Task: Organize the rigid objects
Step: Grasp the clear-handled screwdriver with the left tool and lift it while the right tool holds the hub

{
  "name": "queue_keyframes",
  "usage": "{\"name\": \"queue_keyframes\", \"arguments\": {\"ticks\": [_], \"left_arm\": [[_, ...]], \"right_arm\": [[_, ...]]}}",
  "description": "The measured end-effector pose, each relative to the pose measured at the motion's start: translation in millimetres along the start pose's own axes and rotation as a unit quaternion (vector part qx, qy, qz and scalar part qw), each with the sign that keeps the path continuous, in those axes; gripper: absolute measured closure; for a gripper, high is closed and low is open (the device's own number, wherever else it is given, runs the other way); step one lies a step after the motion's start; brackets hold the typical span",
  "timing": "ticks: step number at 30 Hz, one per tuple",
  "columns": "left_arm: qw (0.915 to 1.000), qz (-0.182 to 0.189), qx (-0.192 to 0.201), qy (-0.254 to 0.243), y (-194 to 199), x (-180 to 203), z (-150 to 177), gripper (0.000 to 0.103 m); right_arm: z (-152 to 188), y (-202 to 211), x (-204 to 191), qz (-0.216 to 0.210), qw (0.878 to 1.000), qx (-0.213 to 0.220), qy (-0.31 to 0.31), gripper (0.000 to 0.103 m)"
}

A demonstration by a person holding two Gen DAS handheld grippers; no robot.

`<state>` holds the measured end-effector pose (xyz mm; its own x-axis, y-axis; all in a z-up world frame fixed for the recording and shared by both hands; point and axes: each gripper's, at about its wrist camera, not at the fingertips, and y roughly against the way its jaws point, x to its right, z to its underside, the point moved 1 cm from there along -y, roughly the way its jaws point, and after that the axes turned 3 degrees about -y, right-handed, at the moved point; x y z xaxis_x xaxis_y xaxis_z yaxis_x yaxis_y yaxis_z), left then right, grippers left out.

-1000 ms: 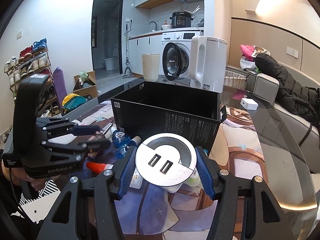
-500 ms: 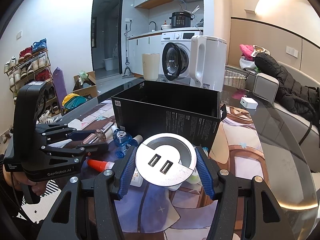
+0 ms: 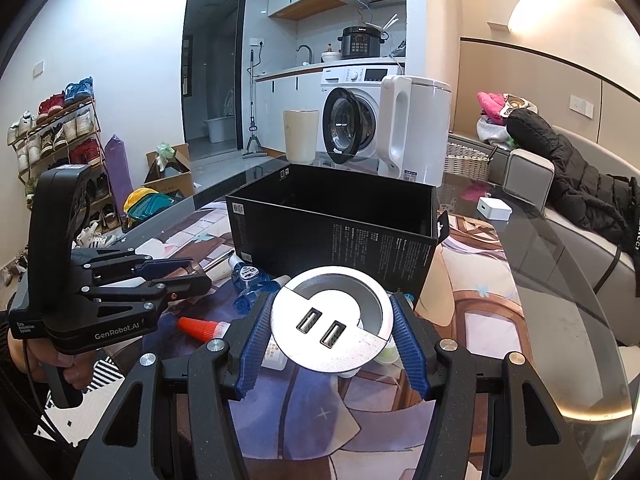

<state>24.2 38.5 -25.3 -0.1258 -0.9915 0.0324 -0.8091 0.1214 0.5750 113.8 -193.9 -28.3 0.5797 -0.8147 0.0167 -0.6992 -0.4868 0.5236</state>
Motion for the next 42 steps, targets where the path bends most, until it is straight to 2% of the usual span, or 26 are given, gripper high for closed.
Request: {"name": "queue_keyframes", "arguments": {"ticks": [5,7,10,12,14,15,16,17,18,20,22,26,31,33,34,36,37,39,42], "left_arm": [[0.9999,-0.004,0.01,0.001,7,1,-2,0.08],[1.0,-0.005,0.0,0.002,5,0,-1,0.08],[0.9998,-0.01,-0.016,0.008,1,-1,3,0.072],[0.9996,-0.018,-0.02,0.011,-1,0,6,0.049],[0.9993,-0.029,-0.021,0.012,0,1,8,0.045],[0.9988,-0.043,-0.02,0.01,-1,3,9,0.038],[0.9981,-0.056,-0.023,0.009,-1,3,9,0.03],[0.9971,-0.071,-0.024,0.013,-2,3,10,0.01],[0.9956,-0.09,-0.018,0.019,0,3,11,0.004],[0.9938,-0.107,-0.006,0.029,3,2,13,0.004],[0.9914,-0.126,-0.019,0.028,-2,2,13,0.004],[0.9881,-0.15,-0.016,0.03,-3,3,12,0.003],[0.99,-0.133,-0.021,0.043,-5,-3,11,0.003],[0.9918,-0.121,-0.017,0.036,-4,-3,12,0.009],[0.9922,-0.12,-0.015,0.032,-4,-2,13,0.014],[0.9946,-0.102,-0.004,0.021,-2,1,14,0.043],[0.9959,-0.089,-0.002,0.016,-1,4,14,0.051],[0.9974,-0.072,0.0,0.01,1,9,14,0.075],[0.9981,-0.06,0.008,0.008,4,14,15,0.078]], "right_arm": [[-1,2,1,0.001,1.0,0.003,-0.001,0.044],[0,3,0,-0.001,1.0,0.002,0.001,0.044],[0,3,0,-0.002,1.0,0.002,0.001,0.044],[1,4,0,-0.002,1.0,0.002,0.001,0.044],[2,4,0,-0.002,1.0,0.001,0.001,0.044],[4,4,-1,-0.002,1.0,0.0,0.001,0.044],[5,4,-1,-0.003,1.0,0.0,0.001,0.044],[6,4,0,-0.002,1.0,-0.001,0.0,0.044],[6,3,1,-0.002,1.0,-0.002,0.0,0.044],[8,4,1,-0.002,1.0,-0.002,0.0,0.044],[9,4,1,-0.002,1.0,-0.003,0.0,0.044],[11,3,2,-0.002,1.0,-0.005,-0.002,0.044],[14,4,2,-0.002,1.0,-0.005,-0.004,0.044],[15,5,3,-0.001,1.0,-0.005,-0.006,0.044],[15,5,4,-0.001,1.0,-0.005,-0.008,0.044],[15,4,4,-0.001,1.0,-0.006,-0.009,0.044],[15,5,3,-0.001,1.0,-0.005,-0.009,0.044],[15,5,3,-0.001,1.0,-0.005,-0.009,0.044],[15,5,3,-0.002,1.0,-0.005,-0.01,0.044]]}}
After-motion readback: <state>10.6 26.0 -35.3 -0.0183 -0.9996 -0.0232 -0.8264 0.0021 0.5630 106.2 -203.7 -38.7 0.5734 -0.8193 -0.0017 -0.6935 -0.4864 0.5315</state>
